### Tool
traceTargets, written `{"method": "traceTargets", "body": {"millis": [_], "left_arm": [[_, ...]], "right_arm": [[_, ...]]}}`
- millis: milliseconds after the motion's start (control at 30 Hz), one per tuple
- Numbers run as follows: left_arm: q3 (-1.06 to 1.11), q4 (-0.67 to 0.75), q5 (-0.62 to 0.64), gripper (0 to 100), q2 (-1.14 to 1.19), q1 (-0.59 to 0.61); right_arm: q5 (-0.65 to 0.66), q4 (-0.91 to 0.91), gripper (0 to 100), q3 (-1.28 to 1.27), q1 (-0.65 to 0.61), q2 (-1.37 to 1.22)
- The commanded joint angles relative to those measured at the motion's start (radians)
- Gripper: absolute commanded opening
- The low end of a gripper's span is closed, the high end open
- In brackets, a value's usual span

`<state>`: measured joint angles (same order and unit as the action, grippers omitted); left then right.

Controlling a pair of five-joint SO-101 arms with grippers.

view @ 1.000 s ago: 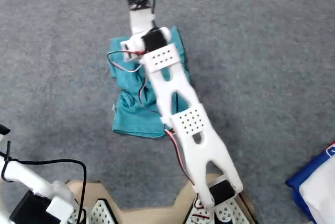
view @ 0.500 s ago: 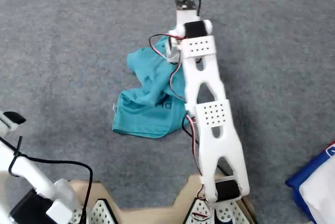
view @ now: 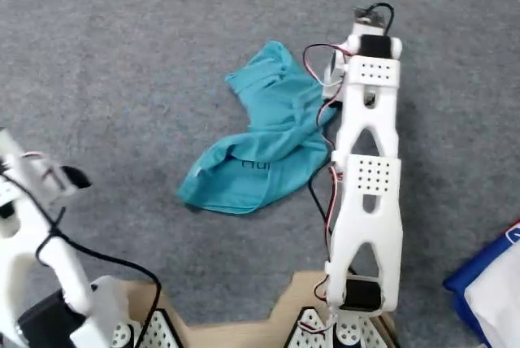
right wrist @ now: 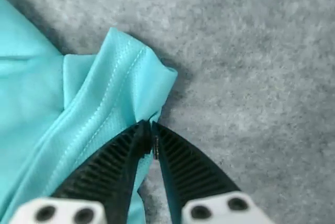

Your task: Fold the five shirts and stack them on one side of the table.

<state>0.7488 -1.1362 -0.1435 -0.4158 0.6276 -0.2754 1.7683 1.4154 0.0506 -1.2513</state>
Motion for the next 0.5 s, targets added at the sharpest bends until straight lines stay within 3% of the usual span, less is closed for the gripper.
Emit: {"method": "traceTargets", "body": {"millis": [0, 267, 367, 467], "left_arm": [[-0.002, -0.005, -0.003, 31, -0.012, -0.215], [-0.014, 0.003, -0.003, 31, -0.004, -0.727], [-0.005, 0.006, -0.034, 31, -0.002, -0.799], [-0.005, 0.026, -0.167, 31, -0.002, -0.810]], "right_arm": [[0.002, -0.009, 0.5, -0.001, 0.005, 0.054], [0.002, -0.130, 0.5, 0.088, 0.019, -0.099], [0.002, -0.123, 0.5, 0.183, 0.041, -0.136], [0.002, -0.123, 0.5, 0.248, 0.056, -0.168]]}}
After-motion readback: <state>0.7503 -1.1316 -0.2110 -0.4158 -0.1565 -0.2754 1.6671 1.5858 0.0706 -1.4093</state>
